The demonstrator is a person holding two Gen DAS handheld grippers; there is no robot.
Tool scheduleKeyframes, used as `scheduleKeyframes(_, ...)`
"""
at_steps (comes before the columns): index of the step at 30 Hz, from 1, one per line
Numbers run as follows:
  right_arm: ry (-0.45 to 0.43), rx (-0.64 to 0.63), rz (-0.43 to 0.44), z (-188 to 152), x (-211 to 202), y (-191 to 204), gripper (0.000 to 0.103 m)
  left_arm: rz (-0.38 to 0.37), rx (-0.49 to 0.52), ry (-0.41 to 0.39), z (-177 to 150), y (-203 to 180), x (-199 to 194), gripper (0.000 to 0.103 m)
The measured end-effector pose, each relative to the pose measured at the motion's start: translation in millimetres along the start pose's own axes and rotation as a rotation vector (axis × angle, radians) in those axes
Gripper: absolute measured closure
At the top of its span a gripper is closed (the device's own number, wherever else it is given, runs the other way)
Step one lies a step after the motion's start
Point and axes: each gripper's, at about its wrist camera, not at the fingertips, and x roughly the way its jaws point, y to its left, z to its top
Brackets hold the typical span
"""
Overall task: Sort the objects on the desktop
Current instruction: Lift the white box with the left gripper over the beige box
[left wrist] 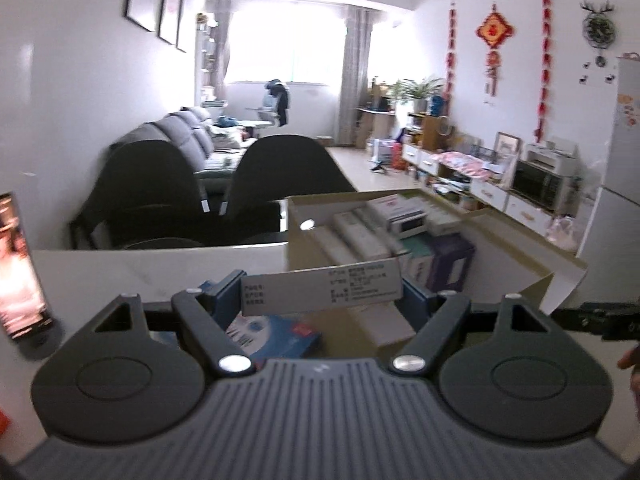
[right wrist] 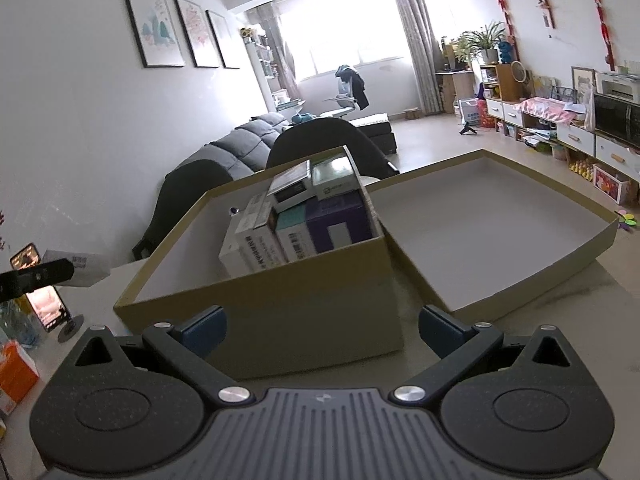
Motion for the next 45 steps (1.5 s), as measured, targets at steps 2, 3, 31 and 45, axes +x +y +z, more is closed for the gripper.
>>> scheduleKeyframes(2,0.000,0.012,-0.003,3.3,2.8,-6.0,0.001,-0.021,0.012,0.009,6.7,-8.0,11.3,0.024)
scheduleKeyframes(3,0.001,0.017,-0.004,5.0,4.2,-9.1,0.001,-0.031,0.021,0.014,10.2,-12.1,17.0,0.024)
scheduleKeyframes(31,0.055,0.112,-0.047,15.3,42.8,-66.9,0.001,-0.412,-0.061,0.584,35.2,-91.0,198.4,0.024)
scheduleKeyframes(45,0.067,0.127,-0.043,16.0,47.7,-72.0,0.001,-0.344,-0.044,0.714,23.8,-108.0,234.8,0.023)
